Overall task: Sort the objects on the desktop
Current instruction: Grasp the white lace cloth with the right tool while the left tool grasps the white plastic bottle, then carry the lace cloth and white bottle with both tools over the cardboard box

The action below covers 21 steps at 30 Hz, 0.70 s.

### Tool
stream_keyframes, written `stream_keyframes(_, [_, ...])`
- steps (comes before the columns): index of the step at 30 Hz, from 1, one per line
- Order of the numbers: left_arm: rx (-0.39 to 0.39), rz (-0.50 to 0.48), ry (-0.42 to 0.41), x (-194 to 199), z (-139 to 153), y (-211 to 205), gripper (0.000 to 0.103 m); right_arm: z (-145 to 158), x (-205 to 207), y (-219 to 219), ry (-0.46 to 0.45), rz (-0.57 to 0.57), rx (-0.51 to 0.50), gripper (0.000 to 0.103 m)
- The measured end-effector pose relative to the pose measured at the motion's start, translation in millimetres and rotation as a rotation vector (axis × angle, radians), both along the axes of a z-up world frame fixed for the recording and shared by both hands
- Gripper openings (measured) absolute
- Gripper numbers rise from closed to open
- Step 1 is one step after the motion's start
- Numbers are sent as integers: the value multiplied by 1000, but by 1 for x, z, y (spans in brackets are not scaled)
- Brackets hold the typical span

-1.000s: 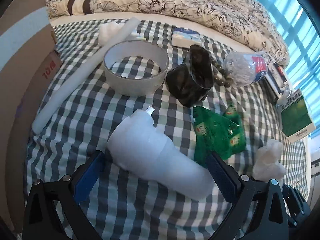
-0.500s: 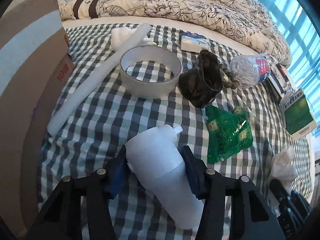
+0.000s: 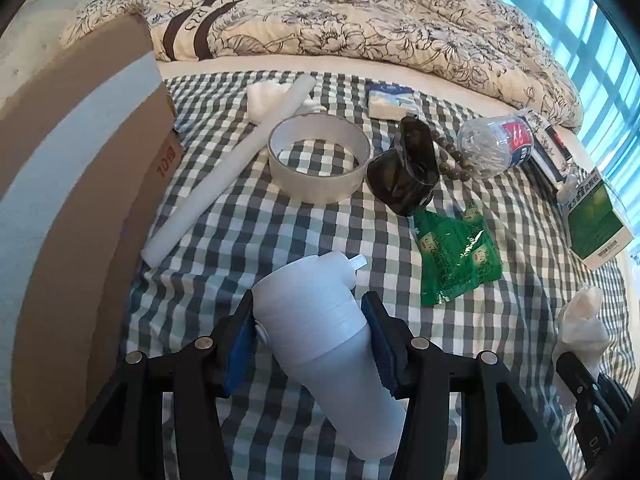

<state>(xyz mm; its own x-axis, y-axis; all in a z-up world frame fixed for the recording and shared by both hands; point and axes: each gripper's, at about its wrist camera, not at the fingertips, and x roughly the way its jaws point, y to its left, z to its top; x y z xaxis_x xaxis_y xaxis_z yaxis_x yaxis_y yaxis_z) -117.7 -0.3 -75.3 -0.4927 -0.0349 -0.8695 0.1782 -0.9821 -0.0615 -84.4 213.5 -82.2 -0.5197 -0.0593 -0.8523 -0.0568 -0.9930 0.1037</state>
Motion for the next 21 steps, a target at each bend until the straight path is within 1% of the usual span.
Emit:
stream_keyframes(6, [2,-22,33,9,16,4,53,10,6,-3,16,4,-1,20])
stream_keyframes(21, [3,-34,99,34,52,3,53,37,35,-13,67,20,-10,20])
